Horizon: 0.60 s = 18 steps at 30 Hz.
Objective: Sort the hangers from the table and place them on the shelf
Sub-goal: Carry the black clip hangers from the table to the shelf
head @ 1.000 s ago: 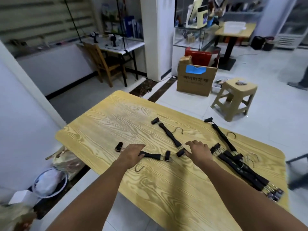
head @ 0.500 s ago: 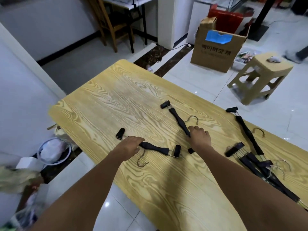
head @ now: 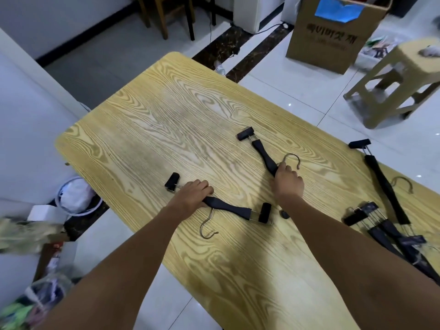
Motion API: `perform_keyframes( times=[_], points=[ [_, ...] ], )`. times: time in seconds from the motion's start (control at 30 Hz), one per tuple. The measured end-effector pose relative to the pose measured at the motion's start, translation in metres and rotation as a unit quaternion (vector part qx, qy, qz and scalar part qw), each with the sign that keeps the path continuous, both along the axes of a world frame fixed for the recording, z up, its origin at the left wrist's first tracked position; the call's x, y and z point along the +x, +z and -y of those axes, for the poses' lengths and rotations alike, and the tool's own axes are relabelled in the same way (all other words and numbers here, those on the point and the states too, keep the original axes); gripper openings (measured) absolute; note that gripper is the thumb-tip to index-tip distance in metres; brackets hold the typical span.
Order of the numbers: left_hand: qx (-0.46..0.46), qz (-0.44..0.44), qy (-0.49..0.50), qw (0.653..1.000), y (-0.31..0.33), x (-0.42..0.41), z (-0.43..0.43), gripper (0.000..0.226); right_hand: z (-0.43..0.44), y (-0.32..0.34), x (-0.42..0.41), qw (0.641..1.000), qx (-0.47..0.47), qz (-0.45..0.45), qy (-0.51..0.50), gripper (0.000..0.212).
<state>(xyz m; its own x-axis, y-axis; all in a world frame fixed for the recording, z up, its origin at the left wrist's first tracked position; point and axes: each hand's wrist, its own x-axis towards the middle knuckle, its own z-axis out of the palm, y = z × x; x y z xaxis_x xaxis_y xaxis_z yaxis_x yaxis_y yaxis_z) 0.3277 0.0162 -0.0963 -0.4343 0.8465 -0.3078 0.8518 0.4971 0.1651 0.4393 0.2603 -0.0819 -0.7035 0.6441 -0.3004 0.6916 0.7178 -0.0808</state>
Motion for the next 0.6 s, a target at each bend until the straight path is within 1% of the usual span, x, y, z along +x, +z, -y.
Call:
perform_keyframes(
  times=[0.13, 0.23, 0.33, 0.4, 0.47, 0.53, 0.6],
  points=[
    [-0.015, -0.012, -0.001, 1.0, -0.002, -0.002, -0.005, 0.026, 0.001, 0.001, 0.003, 1.0, -0.016, 0.009, 0.004, 0.054],
    [-0.013, -0.01, -0.003, 1.0, -0.001, -0.002, -0.008, 0.024, -0.001, 0.007, 0.007, 1.0, -0.015, 0.007, -0.003, 0.057],
    [0.005, -0.005, 0.018, 1.0, 0.004, -0.003, -0.01, 0.026, -0.008, 0.016, 0.009, 0.999, 0.04, -0.002, 0.022, 0.042],
    [0.004, -0.002, 0.028, 1.0, 0.013, -0.003, -0.014, 0.027, -0.014, 0.024, 0.01, 0.997, 0.074, -0.016, 0.033, 0.036],
    [-0.012, 0.016, 0.051, 0.998, 0.02, -0.003, -0.018, 0.029, -0.018, 0.032, 0.009, 0.996, 0.076, -0.04, 0.023, 0.035],
    [-0.012, 0.055, 0.097, 0.994, 0.027, -0.002, -0.022, 0.031, -0.022, 0.042, 0.01, 0.995, 0.074, -0.064, 0.003, 0.035],
    [-0.019, 0.072, 0.114, 0.991, 0.034, 0.001, -0.022, 0.031, -0.024, 0.054, 0.013, 0.994, 0.068, -0.084, -0.01, 0.035]
  ],
)
